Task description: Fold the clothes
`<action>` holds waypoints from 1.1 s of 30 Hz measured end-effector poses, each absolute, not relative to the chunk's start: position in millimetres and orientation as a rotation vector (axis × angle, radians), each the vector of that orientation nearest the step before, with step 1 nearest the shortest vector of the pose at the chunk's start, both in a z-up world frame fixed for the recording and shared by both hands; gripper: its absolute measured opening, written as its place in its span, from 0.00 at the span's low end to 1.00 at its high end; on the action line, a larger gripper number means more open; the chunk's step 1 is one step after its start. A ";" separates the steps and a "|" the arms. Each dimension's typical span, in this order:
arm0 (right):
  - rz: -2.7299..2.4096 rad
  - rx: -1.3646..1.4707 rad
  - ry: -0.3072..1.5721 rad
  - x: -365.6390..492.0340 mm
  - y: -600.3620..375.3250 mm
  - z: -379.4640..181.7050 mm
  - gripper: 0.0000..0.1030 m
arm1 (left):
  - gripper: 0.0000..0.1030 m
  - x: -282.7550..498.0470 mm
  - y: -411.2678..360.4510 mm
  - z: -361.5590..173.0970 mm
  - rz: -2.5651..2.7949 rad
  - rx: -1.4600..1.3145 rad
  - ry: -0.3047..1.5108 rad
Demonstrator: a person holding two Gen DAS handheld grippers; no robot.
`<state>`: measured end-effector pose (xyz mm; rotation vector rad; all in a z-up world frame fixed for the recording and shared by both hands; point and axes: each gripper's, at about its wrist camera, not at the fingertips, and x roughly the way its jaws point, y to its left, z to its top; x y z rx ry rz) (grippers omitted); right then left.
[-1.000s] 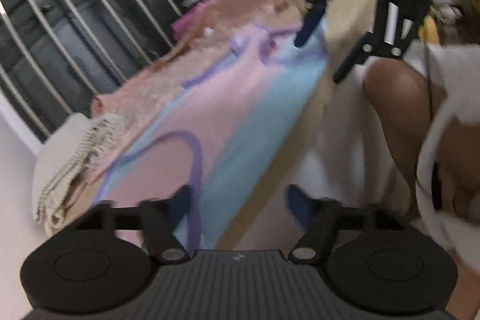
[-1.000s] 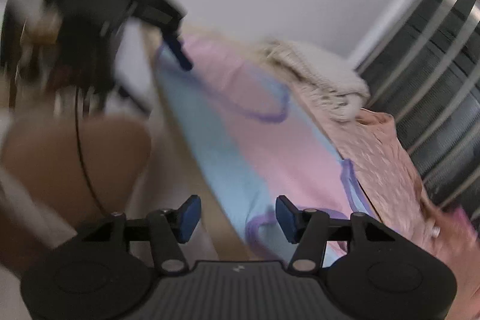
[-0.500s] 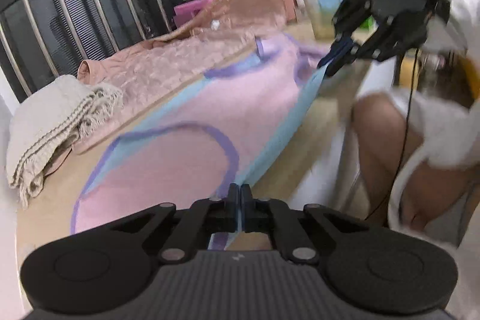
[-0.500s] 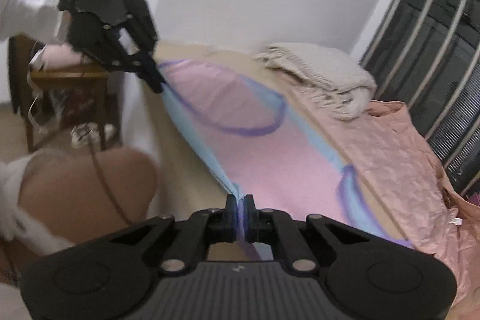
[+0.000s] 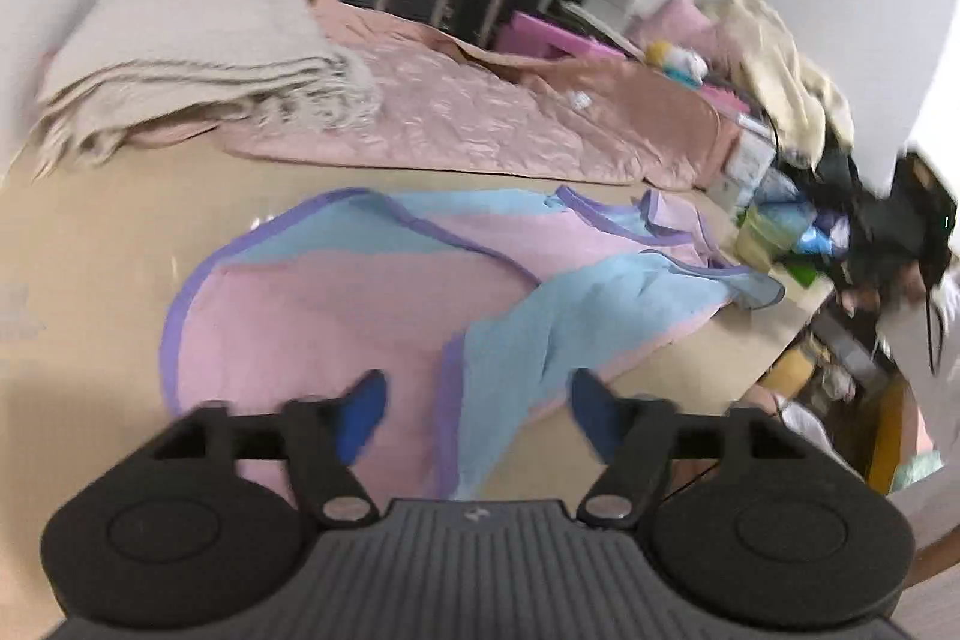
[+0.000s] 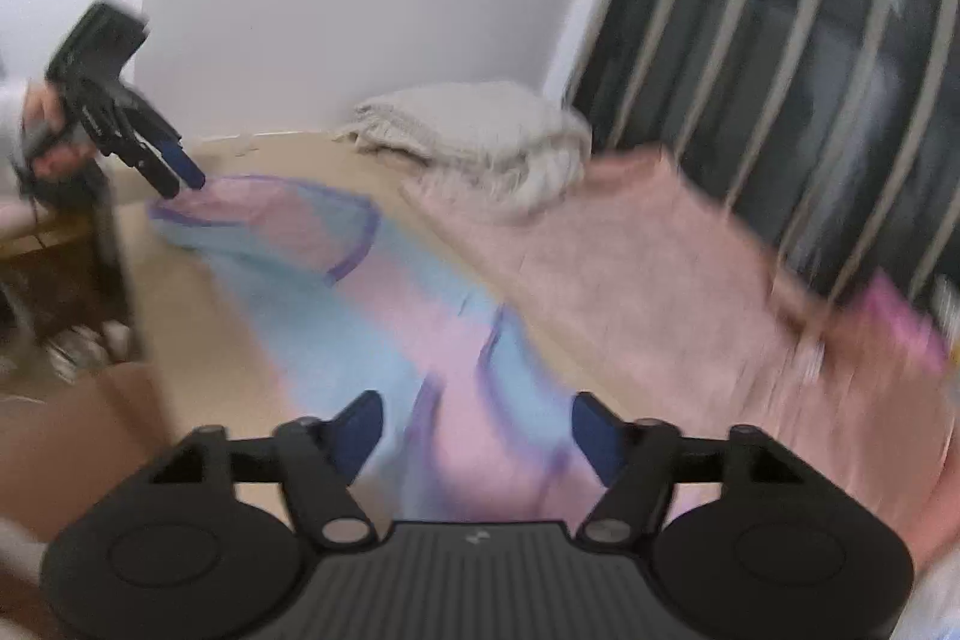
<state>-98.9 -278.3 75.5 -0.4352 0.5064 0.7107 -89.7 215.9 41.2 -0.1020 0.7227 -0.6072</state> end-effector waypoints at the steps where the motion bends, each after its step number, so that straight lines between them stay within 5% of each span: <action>1: 0.715 -0.411 0.542 -104.7 -287.6 67.3 0.68 | 0.70 -92.0 216.2 37.3 -0.587 -0.101 0.728; 5: 0.665 -0.386 0.613 -111.4 -300.3 35.4 0.65 | 0.68 -97.6 211.9 25.9 -0.596 -0.097 0.744; 6: 0.666 -0.374 0.612 -110.6 -300.5 31.2 0.54 | 0.63 -97.8 208.8 23.0 -0.597 -0.082 0.742; 7: 0.665 -0.353 0.613 -106.4 -299.2 28.7 0.45 | 0.46 -98.1 207.3 20.9 -0.594 -0.069 0.738; 8: 0.663 -0.332 0.613 -102.4 -298.0 26.3 0.20 | 0.31 -98.7 207.0 19.3 -0.590 -0.060 0.734; 9: 0.661 -0.323 0.613 -100.4 -298.0 25.8 0.07 | 0.02 -98.7 207.5 17.8 -0.589 -0.051 0.740; 21: 0.771 -0.285 0.730 -93.2 -330.9 61.5 0.05 | 0.01 -89.6 243.5 30.3 -0.551 -0.041 0.718; 25: 0.668 -0.370 0.751 -84.3 -316.5 53.0 0.15 | 0.02 -79.1 242.7 33.0 -0.535 -0.038 0.713; 26: 0.631 -0.387 0.745 -84.0 -312.8 50.3 0.24 | 0.02 -77.0 242.7 32.2 -0.534 -0.049 0.725; 27: 0.613 -0.388 0.745 -84.3 -311.1 48.1 0.32 | 0.06 -75.5 242.9 31.4 -0.540 -0.059 0.743; 30: 0.625 -0.390 0.714 -97.1 -311.7 51.2 0.34 | 0.31 -79.9 245.8 31.8 -0.527 -0.052 0.750; 33: 0.642 -0.356 0.647 -109.9 -311.5 62.2 0.34 | 0.35 -82.0 252.3 33.2 -0.494 -0.075 0.723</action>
